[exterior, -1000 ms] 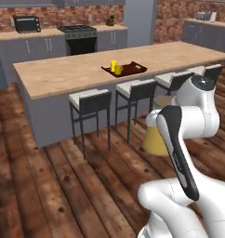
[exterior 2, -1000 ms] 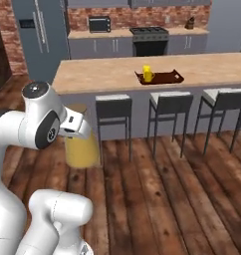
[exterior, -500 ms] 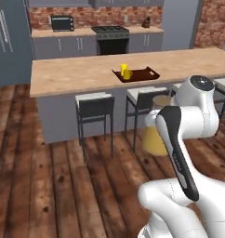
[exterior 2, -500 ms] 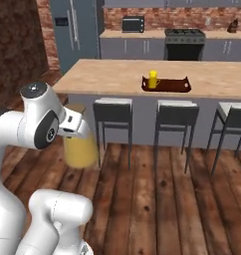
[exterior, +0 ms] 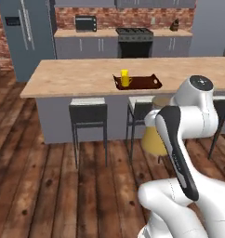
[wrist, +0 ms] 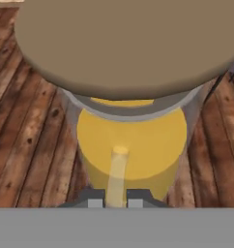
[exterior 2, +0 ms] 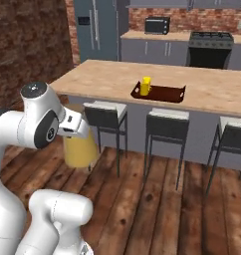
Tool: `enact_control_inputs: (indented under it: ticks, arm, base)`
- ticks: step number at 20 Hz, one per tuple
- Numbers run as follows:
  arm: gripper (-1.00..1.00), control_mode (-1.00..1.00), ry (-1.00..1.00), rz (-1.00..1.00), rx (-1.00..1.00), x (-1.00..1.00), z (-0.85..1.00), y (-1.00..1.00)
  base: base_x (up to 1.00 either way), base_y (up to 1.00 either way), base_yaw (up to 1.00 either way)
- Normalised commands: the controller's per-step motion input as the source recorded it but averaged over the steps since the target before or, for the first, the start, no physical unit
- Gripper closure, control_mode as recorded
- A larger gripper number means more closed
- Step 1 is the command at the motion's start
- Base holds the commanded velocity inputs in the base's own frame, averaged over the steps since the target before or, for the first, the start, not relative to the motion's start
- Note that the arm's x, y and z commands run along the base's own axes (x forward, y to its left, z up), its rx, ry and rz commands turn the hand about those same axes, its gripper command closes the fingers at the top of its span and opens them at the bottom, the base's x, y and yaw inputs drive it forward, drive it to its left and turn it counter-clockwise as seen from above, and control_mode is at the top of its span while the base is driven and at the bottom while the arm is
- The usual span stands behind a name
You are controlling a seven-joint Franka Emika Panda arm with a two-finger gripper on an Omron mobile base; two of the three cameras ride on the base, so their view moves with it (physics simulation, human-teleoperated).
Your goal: There is a tray on the dining counter. Grab the cup, mug, and pitcher and place them on the tray. The pitcher may be placed next to the tray if it cannot fit the tray.
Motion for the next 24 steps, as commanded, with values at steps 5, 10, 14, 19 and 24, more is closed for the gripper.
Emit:
enact_control_inputs:
  ticks: [5, 10, 14, 19, 24]
  arm:
    - [1.00, 1.00, 0.00, 0.00, 0.00, 0.00, 0.00, 0.00]
    - [1.00, 1.00, 0.00, 0.00, 0.00, 0.00, 0.00, 0.00]
    - [1.00, 1.00, 0.00, 0.00, 0.00, 0.00, 0.00, 0.00]
    - [1.00, 1.00, 0.00, 0.00, 0.00, 0.00, 0.00, 0.00]
    - [1.00, 1.00, 0.00, 0.00, 0.00, 0.00, 0.00, 0.00]
  base:
    - [0.35, -0.98, 0.17]
    - [0.37, -0.65, -0.02]
    - [0.68, -0.21, -0.12]
    - [0.92, -0.01, -0.14]
    - [0.87, 0.00, -0.12]
